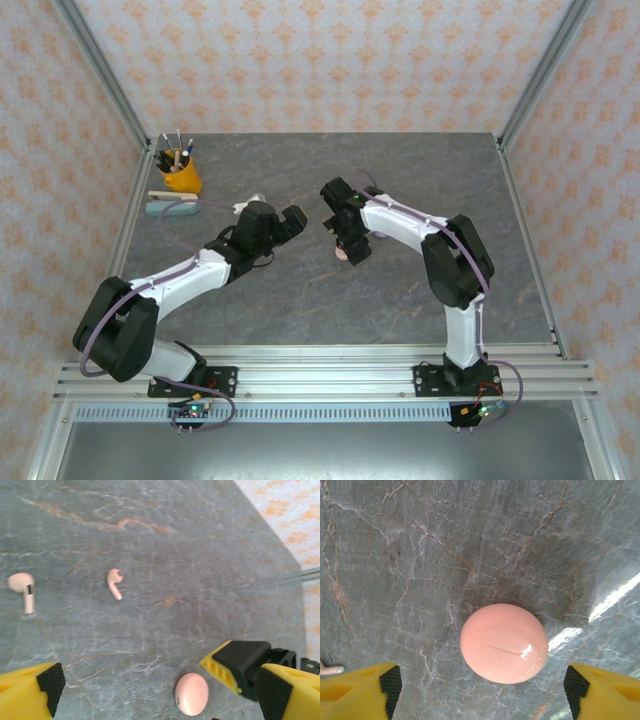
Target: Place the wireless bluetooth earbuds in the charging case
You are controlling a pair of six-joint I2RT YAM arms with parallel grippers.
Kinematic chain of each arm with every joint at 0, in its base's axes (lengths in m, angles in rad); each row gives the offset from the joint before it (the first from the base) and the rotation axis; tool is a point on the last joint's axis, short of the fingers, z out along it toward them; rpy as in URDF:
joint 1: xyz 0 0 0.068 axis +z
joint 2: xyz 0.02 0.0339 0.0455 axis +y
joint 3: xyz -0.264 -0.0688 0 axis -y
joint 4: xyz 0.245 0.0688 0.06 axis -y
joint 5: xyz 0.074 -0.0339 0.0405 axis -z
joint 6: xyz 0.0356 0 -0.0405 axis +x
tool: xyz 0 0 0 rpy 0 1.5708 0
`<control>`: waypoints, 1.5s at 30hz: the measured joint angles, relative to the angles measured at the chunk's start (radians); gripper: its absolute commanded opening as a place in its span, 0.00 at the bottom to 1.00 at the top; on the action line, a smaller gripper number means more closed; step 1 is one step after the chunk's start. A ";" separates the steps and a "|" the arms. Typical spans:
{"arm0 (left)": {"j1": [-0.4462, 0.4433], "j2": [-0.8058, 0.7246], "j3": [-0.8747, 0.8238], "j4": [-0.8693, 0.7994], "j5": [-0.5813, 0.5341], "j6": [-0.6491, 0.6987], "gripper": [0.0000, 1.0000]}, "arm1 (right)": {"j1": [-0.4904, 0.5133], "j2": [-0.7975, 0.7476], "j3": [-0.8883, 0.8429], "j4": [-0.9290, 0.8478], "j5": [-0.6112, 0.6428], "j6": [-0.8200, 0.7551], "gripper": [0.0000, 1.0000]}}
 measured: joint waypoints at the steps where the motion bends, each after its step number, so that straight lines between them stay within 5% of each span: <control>1: 0.005 0.003 0.010 -0.021 -0.005 -0.003 1.00 | 0.000 0.015 0.016 -0.010 -0.001 0.011 0.85; 18: 0.014 0.045 0.093 -0.103 -0.008 0.005 1.00 | -0.006 0.108 0.066 -0.094 -0.007 0.069 0.79; 26: 0.014 0.050 0.093 -0.103 -0.008 0.005 1.00 | -0.014 0.108 0.048 -0.106 -0.021 0.021 0.60; 33: 0.014 0.050 0.093 -0.105 -0.008 0.006 1.00 | -0.024 0.106 0.046 -0.121 -0.055 -0.115 0.49; 45: 0.014 0.034 0.093 -0.161 -0.008 0.043 1.00 | -0.026 0.106 0.050 -0.144 -0.054 -0.553 0.56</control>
